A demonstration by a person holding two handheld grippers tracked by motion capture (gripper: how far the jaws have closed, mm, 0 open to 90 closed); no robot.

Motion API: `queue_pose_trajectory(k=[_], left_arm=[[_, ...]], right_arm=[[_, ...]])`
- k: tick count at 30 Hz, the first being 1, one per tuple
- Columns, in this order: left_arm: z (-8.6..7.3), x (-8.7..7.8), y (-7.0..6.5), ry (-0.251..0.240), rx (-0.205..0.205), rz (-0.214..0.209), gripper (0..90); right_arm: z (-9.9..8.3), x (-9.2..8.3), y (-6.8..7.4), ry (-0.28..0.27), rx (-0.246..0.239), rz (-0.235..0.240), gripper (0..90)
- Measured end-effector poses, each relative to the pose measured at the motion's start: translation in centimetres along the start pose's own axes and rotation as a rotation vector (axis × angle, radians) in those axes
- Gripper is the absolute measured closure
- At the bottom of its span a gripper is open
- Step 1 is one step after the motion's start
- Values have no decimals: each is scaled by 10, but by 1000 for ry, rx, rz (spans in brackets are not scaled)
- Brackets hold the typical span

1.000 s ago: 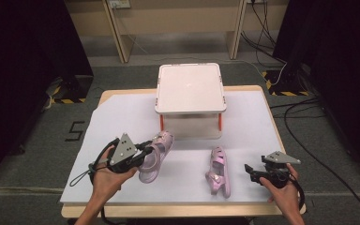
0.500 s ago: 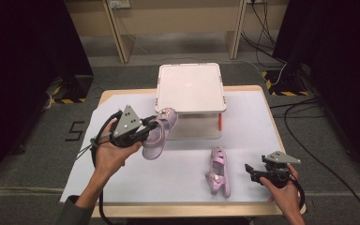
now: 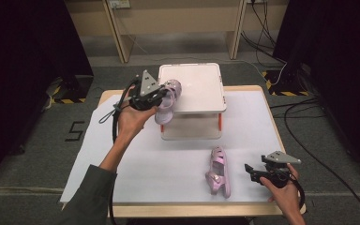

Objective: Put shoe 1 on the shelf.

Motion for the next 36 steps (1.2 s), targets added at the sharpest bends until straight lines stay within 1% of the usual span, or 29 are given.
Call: queue_pose_trajectory(k=[1,2,3,4,5,9,13,15,16,18,19,21,24,25,26,28,29,30,31,32,33,34,35,36], left_arm=[[1,6,2,3,3,9,802],[2,12,5,8,-5,19,802],[3,23,8,17,-10,32,802],[3,23,8,17,-10,32,802],[4,29,10,20,-5,38,802],[6,47,15,21,-14,60,802],[8,60,20,17,-8,65,801],[6,65,20,24,-20,71,800],[6,69,20,31,-18,72,800],[4,74,21,46,-9,86,800],[3,77,22,49,-11,91,800],[2,81,23,55,-7,97,799],[-1,87,23,60,18,105,797],[-2,88,23,64,14,106,794],[-3,89,23,71,19,107,794],[-5,91,21,77,32,108,783],[-5,92,21,69,39,106,775],[-6,91,21,71,48,108,761],[-6,91,21,71,48,108,740],[-7,91,21,75,51,104,740],[-7,90,21,81,51,110,703],[-7,89,23,83,48,131,663],[-7,87,24,79,36,138,599],[-6,85,25,76,31,137,573]], right_arm=[[0,0,0,1,-1,1,219],[0,0,0,2,-1,2,219],[0,0,0,1,0,3,219],[0,0,0,0,-3,3,219],[0,0,0,0,-3,3,219],[0,0,1,-1,-5,8,219],[0,0,1,0,-7,10,219],[0,1,1,1,-7,11,219],[0,1,1,0,-8,12,219],[0,1,1,1,-9,13,219],[0,1,2,2,-6,14,219],[0,1,2,1,-10,14,219],[0,1,2,1,-11,15,219],[0,1,1,2,-15,16,219],[0,1,1,2,-15,16,219],[0,1,2,2,-11,20,219],[0,1,2,2,-10,19,219],[0,1,2,2,-11,19,219],[0,1,2,2,-11,19,219],[0,1,2,2,-12,18,219],[0,1,2,1,-11,18,219],[0,1,2,1,-12,18,219],[0,1,2,2,-10,16,219],[0,1,2,2,-9,16,219]])
Point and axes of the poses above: each handheld gripper's, and its own axes: x roughly forward along the jaws, z roughly out of its top, y roughly to its left, the point moved 5 cm from there along x, roughly forward along the jaws
